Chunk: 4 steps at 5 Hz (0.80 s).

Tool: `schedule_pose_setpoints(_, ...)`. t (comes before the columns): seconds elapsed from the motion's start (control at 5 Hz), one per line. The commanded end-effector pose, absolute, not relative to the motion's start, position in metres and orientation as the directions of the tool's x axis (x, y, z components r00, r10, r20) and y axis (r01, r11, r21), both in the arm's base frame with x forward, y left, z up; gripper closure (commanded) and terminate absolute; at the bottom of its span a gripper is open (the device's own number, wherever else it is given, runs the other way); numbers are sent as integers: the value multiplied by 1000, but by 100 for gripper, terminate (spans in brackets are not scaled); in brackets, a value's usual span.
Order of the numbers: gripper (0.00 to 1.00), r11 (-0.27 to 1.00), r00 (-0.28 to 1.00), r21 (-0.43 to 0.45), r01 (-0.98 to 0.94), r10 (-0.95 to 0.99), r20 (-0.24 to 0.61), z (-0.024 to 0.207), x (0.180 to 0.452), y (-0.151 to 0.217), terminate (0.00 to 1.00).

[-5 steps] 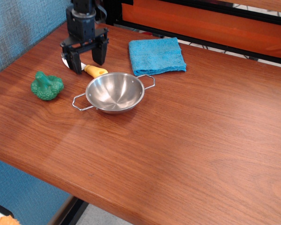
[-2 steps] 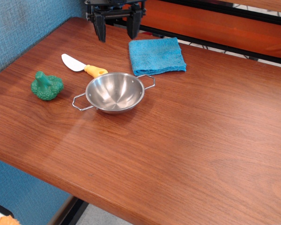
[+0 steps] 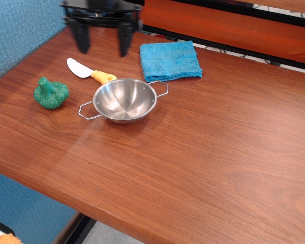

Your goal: Move the knife and place it behind the vessel

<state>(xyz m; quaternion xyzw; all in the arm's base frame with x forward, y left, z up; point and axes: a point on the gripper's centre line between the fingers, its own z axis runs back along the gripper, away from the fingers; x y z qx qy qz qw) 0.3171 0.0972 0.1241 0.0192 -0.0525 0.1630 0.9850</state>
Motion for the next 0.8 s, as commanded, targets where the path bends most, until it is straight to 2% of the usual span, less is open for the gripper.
schedule_pose_setpoints(0.0,0,956,952,58,-288,279,126,166,234,119,0)
schedule_pose_setpoints(0.4,0,956,952,58,-288,279,126,166,234,119,0)
schedule_pose_setpoints(0.6,0,956,952,58,-288,279,126,166,234,119,100)
